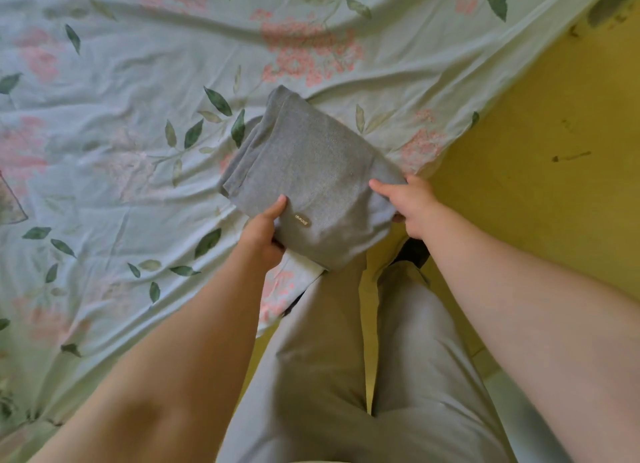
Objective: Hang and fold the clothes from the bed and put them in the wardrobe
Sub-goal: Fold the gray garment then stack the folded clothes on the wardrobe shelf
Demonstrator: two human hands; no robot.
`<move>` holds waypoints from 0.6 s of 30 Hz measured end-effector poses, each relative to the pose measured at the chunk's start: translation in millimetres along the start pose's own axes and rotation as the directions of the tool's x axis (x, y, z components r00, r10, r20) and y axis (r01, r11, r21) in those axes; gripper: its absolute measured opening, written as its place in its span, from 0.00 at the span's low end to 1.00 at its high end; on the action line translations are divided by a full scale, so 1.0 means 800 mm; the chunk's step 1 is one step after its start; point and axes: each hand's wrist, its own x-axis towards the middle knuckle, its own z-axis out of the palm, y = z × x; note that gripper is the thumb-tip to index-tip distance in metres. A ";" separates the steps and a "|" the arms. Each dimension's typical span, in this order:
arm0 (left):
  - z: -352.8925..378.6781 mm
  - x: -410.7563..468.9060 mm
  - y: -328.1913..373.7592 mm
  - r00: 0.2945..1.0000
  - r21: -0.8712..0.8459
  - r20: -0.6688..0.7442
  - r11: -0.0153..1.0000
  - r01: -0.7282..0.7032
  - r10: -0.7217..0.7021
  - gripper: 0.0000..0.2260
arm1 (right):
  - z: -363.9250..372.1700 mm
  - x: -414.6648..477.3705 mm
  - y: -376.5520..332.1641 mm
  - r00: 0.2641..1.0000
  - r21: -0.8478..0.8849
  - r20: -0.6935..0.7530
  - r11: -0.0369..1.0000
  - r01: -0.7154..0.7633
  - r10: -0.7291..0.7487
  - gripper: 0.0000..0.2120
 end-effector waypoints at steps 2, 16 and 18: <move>0.000 -0.001 0.003 0.997 -0.021 0.061 0.999 0.040 -0.038 0.22 | -0.001 0.000 -0.001 0.996 0.077 0.007 0.993 -0.087 0.087 0.34; 0.060 -0.125 0.066 0.836 0.333 0.062 0.778 -0.533 0.546 0.20 | -0.041 -0.126 -0.034 0.990 0.214 -0.128 0.977 -0.025 0.053 0.21; 0.094 -0.178 0.088 0.757 0.416 0.253 0.639 -0.647 0.603 0.16 | -0.055 -0.165 -0.030 0.981 0.263 -0.161 0.963 -0.059 0.104 0.20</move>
